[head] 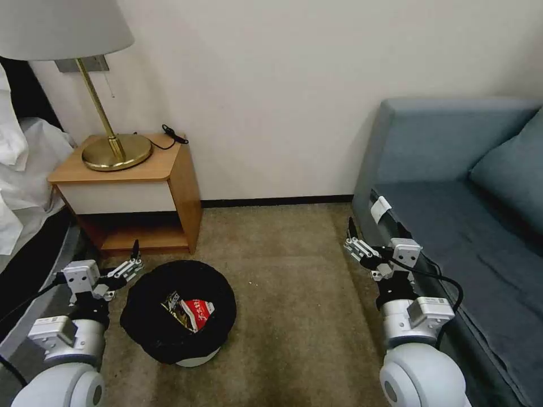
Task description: Pick up the trash bin, then pick up the garbage on the floor and place it into the trash bin.
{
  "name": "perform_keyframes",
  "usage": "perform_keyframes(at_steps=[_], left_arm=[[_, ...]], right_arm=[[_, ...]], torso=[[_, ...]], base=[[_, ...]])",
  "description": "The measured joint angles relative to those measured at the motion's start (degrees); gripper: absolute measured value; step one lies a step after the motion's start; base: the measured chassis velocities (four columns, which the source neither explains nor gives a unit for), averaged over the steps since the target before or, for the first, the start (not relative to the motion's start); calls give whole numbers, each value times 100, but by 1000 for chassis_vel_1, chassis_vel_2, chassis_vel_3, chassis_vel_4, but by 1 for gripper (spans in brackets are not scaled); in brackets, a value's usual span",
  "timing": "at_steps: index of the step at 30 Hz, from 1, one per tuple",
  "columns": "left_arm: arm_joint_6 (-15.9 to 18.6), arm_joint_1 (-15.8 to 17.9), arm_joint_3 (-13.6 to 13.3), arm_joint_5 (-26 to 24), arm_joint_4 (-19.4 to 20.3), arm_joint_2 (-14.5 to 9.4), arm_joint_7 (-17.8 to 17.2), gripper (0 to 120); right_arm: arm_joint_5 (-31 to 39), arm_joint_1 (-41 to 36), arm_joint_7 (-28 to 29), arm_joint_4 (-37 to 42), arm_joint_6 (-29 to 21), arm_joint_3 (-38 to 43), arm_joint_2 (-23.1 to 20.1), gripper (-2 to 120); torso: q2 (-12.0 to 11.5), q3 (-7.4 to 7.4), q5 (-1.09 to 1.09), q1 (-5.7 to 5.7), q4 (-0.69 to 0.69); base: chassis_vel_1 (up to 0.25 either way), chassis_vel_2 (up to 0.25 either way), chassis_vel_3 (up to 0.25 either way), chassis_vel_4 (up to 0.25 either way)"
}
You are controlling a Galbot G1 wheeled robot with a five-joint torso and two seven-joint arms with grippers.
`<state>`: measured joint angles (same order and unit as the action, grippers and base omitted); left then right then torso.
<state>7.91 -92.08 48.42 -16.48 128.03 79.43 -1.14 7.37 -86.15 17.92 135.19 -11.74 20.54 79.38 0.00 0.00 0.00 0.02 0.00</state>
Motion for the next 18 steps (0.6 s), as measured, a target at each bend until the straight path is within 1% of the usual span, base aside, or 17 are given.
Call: perform_keyframes(at_steps=[6,18], left_arm=[[-103,15,-46,28,-54,17,2,100],[-87,14,-56,13,-10,67,3,100]], right_arm=[[-11,-54,-2,42,4,16,3,100],[-48,-106,-9,53,20,-2,12,100]], torso=[[0,0,0,0,0],[0,0,0,0,0]], base=[[0,0,0,0],[0,0,0,0]])
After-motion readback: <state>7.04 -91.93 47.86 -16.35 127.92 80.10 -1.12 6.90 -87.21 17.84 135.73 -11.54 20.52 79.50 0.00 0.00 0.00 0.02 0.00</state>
